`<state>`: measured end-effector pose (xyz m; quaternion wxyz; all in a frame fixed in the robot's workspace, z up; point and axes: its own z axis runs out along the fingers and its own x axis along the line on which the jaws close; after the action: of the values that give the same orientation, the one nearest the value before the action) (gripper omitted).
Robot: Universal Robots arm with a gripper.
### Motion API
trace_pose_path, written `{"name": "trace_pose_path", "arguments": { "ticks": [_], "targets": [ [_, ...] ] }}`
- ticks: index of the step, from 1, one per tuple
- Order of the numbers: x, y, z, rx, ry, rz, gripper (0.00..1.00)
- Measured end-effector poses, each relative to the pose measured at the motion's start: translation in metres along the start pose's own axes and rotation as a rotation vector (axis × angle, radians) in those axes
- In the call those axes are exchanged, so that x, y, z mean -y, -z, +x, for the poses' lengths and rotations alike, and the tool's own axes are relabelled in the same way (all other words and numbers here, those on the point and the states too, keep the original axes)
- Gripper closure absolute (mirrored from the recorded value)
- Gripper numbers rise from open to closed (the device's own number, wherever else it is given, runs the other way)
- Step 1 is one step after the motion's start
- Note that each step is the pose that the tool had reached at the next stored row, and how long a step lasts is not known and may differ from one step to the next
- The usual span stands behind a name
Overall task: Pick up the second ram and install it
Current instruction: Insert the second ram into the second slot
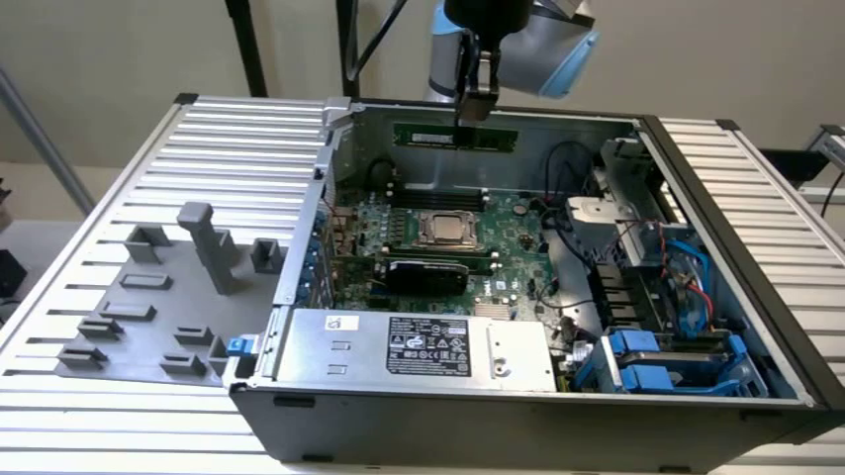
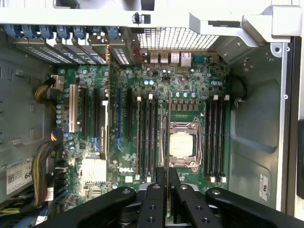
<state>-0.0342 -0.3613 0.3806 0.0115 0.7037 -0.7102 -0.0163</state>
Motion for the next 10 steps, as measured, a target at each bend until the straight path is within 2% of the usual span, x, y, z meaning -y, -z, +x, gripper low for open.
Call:
{"name": "trace_pose_path", "arguments": {
  "ticks": [6, 10],
  "targets": [
    [0.0, -0.0008, 0.0, -0.0001, 0.0, -0.0002, 0.86],
    [0.0003, -0.008, 0.0, -0.0011, 0.0, -0.0001, 0.86]
  ]
}}
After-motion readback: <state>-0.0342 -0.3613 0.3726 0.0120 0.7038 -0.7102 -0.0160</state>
